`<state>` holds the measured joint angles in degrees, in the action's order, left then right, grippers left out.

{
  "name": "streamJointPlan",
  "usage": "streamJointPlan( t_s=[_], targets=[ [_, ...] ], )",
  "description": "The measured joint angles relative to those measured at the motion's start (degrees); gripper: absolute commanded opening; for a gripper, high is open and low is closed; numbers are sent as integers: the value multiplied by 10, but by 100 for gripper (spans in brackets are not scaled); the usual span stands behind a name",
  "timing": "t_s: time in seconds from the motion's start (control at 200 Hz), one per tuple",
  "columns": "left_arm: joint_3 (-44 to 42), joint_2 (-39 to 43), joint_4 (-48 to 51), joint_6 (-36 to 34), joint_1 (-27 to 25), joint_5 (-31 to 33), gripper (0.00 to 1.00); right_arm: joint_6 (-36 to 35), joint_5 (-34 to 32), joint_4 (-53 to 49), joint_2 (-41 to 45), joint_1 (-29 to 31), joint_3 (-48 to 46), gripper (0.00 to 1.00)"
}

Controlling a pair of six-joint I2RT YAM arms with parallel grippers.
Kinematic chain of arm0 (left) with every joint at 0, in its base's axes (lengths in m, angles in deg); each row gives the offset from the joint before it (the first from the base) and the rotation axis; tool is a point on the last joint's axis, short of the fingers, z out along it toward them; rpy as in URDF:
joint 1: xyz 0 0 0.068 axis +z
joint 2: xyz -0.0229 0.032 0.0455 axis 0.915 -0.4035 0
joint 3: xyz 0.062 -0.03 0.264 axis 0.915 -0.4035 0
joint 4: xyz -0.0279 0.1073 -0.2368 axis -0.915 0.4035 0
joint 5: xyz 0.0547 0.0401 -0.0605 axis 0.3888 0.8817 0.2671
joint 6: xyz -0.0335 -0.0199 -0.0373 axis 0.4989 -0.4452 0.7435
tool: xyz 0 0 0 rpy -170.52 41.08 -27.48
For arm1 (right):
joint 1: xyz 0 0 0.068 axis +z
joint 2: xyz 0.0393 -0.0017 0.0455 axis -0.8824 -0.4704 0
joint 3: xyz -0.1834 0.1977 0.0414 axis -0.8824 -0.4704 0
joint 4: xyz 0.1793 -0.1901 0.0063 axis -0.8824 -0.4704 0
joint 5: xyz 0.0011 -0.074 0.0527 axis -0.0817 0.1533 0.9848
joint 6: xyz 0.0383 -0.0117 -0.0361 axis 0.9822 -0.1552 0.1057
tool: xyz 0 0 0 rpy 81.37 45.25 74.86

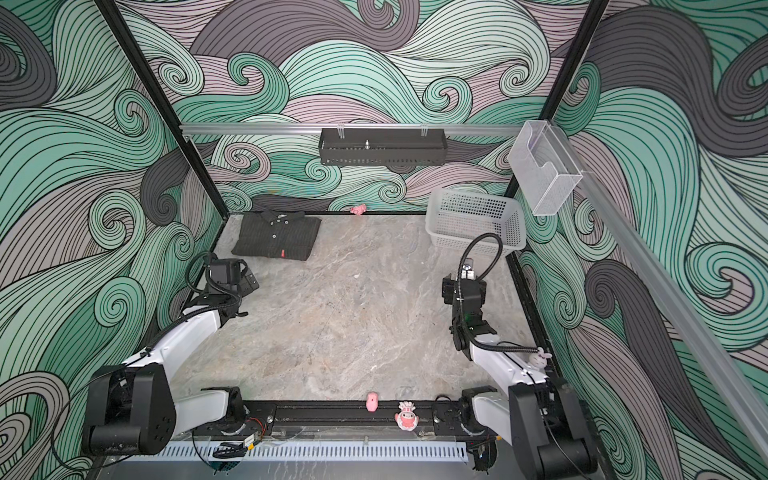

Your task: Fold and stack the long sleeve shirts

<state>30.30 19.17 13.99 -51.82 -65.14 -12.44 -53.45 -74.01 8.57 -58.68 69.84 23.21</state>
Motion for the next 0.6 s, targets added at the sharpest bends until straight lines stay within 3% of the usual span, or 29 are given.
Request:
streamJointPlan(
  t_s=[0.295,0.385,0.405,0.42,0.595],
  targets=[
    [-68,-18,-177,-52,0,9,99,15,78,188,-191,-59,-20,79],
    [-93,-51,-236,-84,0,-1,98,16,99,178,-210,-62,-8,80],
    [-97,-56,-243,-90,0,-4,98,16,103,183,-210,-62,-6,96],
    [-100,-59,-251,-96,0,-5,99,17,105,189,-211,-62,-4,99],
    [-139,-122,-396,-146,1,-40,98,17,119,198,-209,-62,11,100]
  ],
)
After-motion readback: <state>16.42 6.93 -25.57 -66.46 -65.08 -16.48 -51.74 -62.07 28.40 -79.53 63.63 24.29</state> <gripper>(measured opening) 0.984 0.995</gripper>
